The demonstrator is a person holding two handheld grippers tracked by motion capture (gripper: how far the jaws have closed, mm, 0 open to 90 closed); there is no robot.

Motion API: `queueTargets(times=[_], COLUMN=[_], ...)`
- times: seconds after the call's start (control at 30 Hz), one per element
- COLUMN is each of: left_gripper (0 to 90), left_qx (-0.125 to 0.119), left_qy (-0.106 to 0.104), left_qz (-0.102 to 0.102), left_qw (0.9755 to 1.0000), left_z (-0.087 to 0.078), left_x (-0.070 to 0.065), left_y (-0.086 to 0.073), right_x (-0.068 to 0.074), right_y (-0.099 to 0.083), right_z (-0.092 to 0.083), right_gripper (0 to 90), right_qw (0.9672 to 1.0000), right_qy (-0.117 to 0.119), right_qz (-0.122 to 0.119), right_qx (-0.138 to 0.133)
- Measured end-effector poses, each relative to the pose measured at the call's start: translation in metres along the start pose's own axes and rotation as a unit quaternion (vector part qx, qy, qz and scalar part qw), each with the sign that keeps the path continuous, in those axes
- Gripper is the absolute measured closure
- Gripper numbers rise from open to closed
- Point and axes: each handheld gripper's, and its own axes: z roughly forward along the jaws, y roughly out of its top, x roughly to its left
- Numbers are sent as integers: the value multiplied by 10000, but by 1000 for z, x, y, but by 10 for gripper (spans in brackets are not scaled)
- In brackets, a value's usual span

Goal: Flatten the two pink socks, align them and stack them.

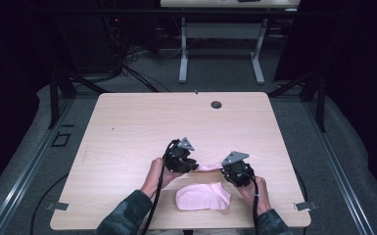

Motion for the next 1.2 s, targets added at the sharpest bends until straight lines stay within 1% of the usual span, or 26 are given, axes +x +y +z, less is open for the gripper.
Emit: queueTargets(times=[0.07, 0.13, 0.17, 0.2, 0.23, 0.27, 0.3, 0.37, 0.4, 0.47, 0.5, 0.53, 0.57, 0.6, 0.63, 0.67, 0.7, 0.73, 0.77, 0.8, 0.83, 0.9, 0.97, 1.03, 1.13, 1.2], left_gripper=[694, 591, 551, 523, 482, 471, 450, 441, 438, 446, 446, 443, 446, 459, 471, 489, 517, 557, 598, 650, 690, 782, 861, 884, 889, 891], left_qx=[-32, 36, -4, -17, -79, -130, -148, -146, -136, -109, -40, -33, -2, 37, 105, 113, 161, 190, 184, 193, 212, 209, 219, 192, 116, 42], left_qy=[-44, -13, 17, 127, 90, 165, 190, 299, 369, 367, 431, 418, 406, 364, 283, 285, 238, 198, 184, 155, 145, 156, 185, 188, 257, 272], left_qz=[-53, -131, -187, -250, -354, -465, -549, -705, -782, -839, -920, -987, -1087, -1140, -1287, -1346, -1374, -1374, -1426, -1438, -1429, -1408, -1311, -1324, -1286, -1291], left_qw=[10000, 9999, 9998, 9996, 9993, 9987, 9982, 9970, 9962, 9957, 9948, 9942, 9933, 9928, 9912, 9904, 9901, 9901, 9894, 9893, 9894, 9897, 9910, 9908, 9913, 9912], left_z=[-3, -7, -9, -12, -15, -19, -22, -25, -25, -25, -24, -22, -20, -18, -13, -10, -8, -6, -4, -3, -2, 0, 0, 0, -1, -3], left_x=[0, 0, 0, 1, 2, 3, 5, 7, 8, 10, 11, 12, 12, 13, 14, 13, 13, 14, 14, 14, 14, 13, 12, 11, 9, 9], left_y=[-6, -11, -14, -16, -19, -22, -24, -26, -27, -28, -28, -29, -29, -29, -29, -29, -29, -29, -29, -29, -30, -30, -31, -32, -34, -35], right_x=[3, 4, 4, 2, 1, -2, -5, -11, -15, -25, -25, -32, -37, -44, -46, -48, -49, -50, -50, -48, -47, -45, -44, -45, -45, -46], right_y=[-4, -7, -8, -10, -11, -12, -13, -15, -15, -15, -15, -15, -14, -14, -14, -14, -14, -13, -13, -12, -12, -12, -13, -13, -15, -16], right_z=[-2, -5, -6, -8, -11, -14, -18, -25, -28, -35, -35, -36, -35, -28, -25, -20, -16, -11, -8, -4, -1, 2, 3, 1, -2, -6], right_gripper=[796, 746, 716, 691, 637, 600, 581, 553, 550, 549, 549, 547, 538, 509, 506, 501, 512, 561, 597, 674, 704, 770, 817, 832, 845, 849], right_qw=[9998, 9991, 9986, 9979, 9971, 9961, 9953, 9942, 9940, 9933, 9933, 9919, 9899, 9862, 9845, 9810, 9791, 9765, 9770, 9767, 9766, 9774, 9777, 9794, 9814, 9823], right_qy=[187, 397, 472, 587, 687, 797, 870, 949, 942, 858, 858, 830, 876, 973, 1029, 1167, 1227, 1378, 1401, 1395, 1386, 1313, 1234, 1041, 853, 733], right_qz=[-12, 46, 94, 136, 244, 264, 365, 489, 550, 775, 775, 946, 1110, 1337, 1419, 1549, 1622, 1655, 1598, 1611, 1623, 1622, 1654, 1672, 1648, 1663], right_qx=[89, 157, 203, 224, 195, 258, 215, 164, 85, -72, -72, -162, -136, 22, 42, 63, 75, 111, 188, 241, 254, 349, 384, 440, 485, 444])
